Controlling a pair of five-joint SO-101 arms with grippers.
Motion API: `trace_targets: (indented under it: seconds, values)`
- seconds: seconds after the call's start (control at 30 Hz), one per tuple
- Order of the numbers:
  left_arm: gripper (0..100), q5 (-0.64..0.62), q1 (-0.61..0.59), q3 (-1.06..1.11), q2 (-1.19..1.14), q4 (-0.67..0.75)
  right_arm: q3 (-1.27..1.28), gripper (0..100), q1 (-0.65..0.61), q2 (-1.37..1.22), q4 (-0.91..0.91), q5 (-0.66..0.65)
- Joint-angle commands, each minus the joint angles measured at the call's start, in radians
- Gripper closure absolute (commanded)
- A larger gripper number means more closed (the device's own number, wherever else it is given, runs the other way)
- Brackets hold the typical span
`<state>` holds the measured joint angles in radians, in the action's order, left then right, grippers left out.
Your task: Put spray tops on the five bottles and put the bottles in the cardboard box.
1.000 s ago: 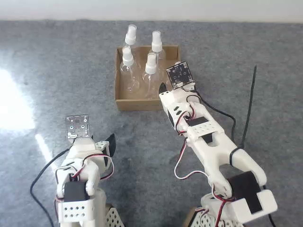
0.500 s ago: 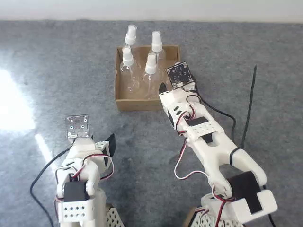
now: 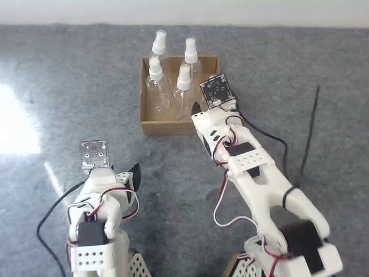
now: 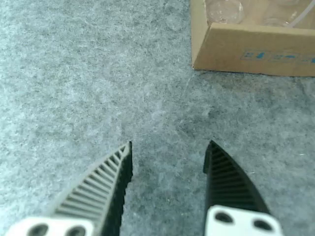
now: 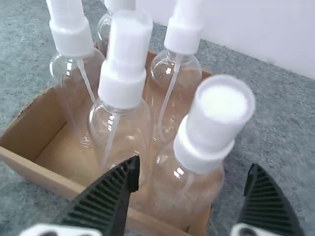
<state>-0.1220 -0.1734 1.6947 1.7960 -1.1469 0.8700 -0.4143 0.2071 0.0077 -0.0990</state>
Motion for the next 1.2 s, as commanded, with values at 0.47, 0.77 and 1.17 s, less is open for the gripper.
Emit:
trace_targets:
  seconds: [0.47,0.77,1.17]
  values:
    - [78,-0.003,-0.008,-0.008,0.009,-0.005,-0.034,69.5,-0.002,0.205,0.236,-0.008]
    - [78,-0.003,-0.008,-0.008,0.009,-0.005,-0.034,75.8,-0.004,0.318,0.426,-0.006]
    - [78,-0.003,-0.008,-0.008,0.011,-0.005,-0.032,95.0,-0.010,0.487,0.654,-0.008]
